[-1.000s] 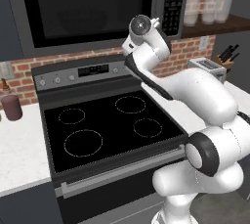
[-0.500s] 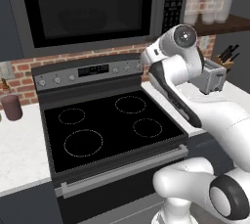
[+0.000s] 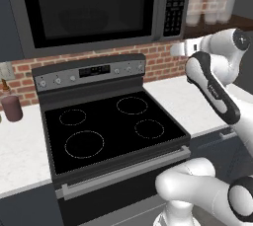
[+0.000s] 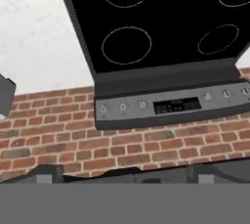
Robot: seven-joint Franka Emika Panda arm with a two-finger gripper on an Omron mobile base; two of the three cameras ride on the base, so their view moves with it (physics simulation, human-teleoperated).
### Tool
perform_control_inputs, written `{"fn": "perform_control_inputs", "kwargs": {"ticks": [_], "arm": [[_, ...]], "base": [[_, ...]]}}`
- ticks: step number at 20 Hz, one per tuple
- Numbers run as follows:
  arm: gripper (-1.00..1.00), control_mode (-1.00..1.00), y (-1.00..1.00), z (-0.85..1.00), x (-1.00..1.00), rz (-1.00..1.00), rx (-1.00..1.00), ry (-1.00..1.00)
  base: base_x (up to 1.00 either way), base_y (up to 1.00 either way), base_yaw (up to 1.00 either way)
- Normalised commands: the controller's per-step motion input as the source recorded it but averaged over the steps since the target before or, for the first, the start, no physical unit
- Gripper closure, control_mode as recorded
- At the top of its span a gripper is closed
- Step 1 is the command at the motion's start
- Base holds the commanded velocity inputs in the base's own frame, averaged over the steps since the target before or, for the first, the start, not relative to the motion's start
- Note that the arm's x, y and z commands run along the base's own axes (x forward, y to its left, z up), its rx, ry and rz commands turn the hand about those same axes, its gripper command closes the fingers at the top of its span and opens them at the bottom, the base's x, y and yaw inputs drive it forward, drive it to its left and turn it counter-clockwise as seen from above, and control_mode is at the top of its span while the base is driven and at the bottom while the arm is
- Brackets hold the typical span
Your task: Pick the bell pepper from the sink and place it in the bowl. Then pick the bowl and place it in the microwave. Then close the microwave door and press the start button.
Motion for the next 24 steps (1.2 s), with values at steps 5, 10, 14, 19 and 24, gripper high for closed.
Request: {"fn": "perform_control_inputs", "kwargs": {"ticks": [5,10,14,19,24], "arm": [[-1.0,-1.0,-0.08,-0.07,0.29,-0.02,0.3,0.29],[-1.0,-1.0,-0.29,0.22,0.0,-0.3,0.66,0.0],[-1.0,-1.0,-0.11,0.2,0.0,-0.38,0.66,-0.06],[-1.0,-1.0,0.03,0.01,0.17,-0.36,0.45,-0.07],[1.0,-1.0,0.03,0.0,0.2,-0.27,0.4,-0.04]], "base": [[0.0,0.0,0.0],[0.0,0.0,0.0],[0.0,0.0,0.0],[0.0,0.0,0.0],[0.0,0.0,0.0]]}}
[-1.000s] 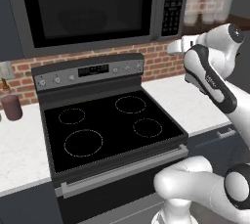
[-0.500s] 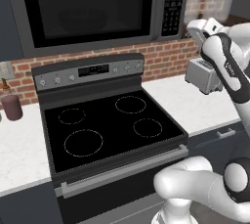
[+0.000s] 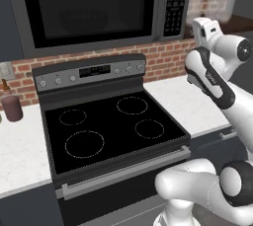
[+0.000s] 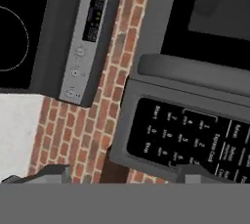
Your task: Pick the bell pepper from the sink and place it in the bowl. Then pick the bowl and place it in the microwave. Then close the microwave door and press the start button.
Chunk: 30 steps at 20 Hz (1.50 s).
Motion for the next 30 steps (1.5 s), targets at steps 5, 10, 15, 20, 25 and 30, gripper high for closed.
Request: {"fn": "perform_control_inputs", "kwargs": {"ticks": [5,10,15,20,25,30], "arm": [[1.0,-1.0,-0.2,0.24,0.0,-0.03,0.54,0.0],[1.0,-1.0,-0.2,0.24,0.0,0.02,0.46,0.0],[1.0,-1.0,0.1,0.03,0.0,0.13,0.24,0.02],[1.0,-1.0,0.22,-0.02,0.0,0.09,0.12,0.02],[1.0,-1.0,0.12,0.0,0.0,0.02,0.04,0.0],[1.0,-1.0,0.08,0.0,0.01,0.02,0.0,0.0]], "base": [[0.0,0.0,0.0],[0.0,0.0,0.0],[0.0,0.0,0.0],[0.0,0.0,0.0],[0.0,0.0,0.0],[0.0,0.0,0.0]]}}
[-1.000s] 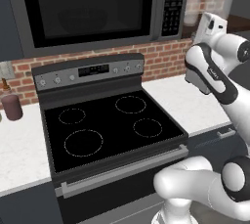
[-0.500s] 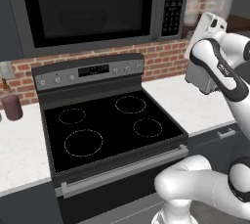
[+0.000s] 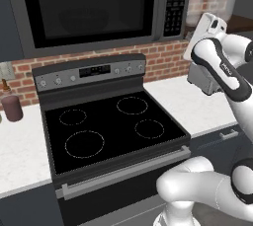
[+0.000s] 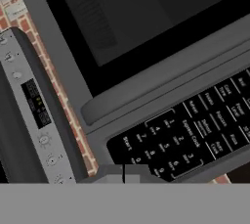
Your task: Pick the bell pepper from the sink and place it in the bowl. Then pick the bowl and place it in the microwave. Then close the microwave door and press the start button.
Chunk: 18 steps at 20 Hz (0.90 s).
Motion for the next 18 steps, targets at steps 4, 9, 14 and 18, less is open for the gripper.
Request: {"fn": "perform_control_inputs", "kwargs": {"ticks": [4,9,14,18], "arm": [[1.0,-1.0,0.02,0.0,0.16,0.0,0.0,0.0],[1.0,-1.0,0.0,0.0,0.09,0.0,0.0,0.0],[1.0,-1.0,0.0,-0.06,0.27,0.04,0.0,0.0],[1.0,-1.0,0.0,-0.09,0.4,0.06,0.0,0.0]], "base": [[0.0,0.0,0.0],[0.0,0.0,0.0],[0.0,0.0,0.0],[0.0,0.0,0.0]]}}
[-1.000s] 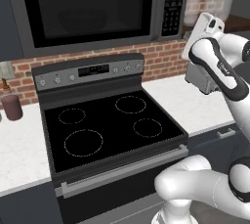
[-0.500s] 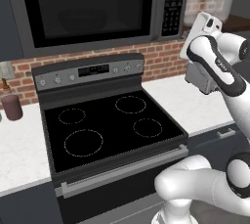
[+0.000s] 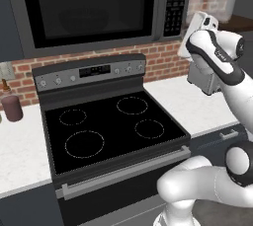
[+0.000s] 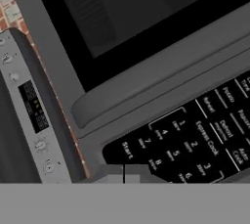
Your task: Pick the bell pepper from the sink and place it in the bowl. Then pick the bowl and place it in the microwave. Then close the microwave door and press the start button.
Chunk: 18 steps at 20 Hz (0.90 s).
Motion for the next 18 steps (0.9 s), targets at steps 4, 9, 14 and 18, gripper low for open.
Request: {"fn": "perform_control_inputs", "kwargs": {"ticks": [4,9,14,18], "arm": [[1.0,-1.0,0.0,-0.17,0.41,0.06,0.0,0.0],[1.0,-1.0,0.0,-0.16,0.39,0.05,0.0,0.0],[1.0,-1.0,0.0,-0.02,0.36,0.01,0.0,-0.03],[1.0,-1.0,0.0,0.0,0.27,0.0,0.0,-0.07]], "base": [[0.0,0.0,0.0],[0.0,0.0,0.0],[0.0,0.0,0.0],[0.0,0.0,0.0]]}}
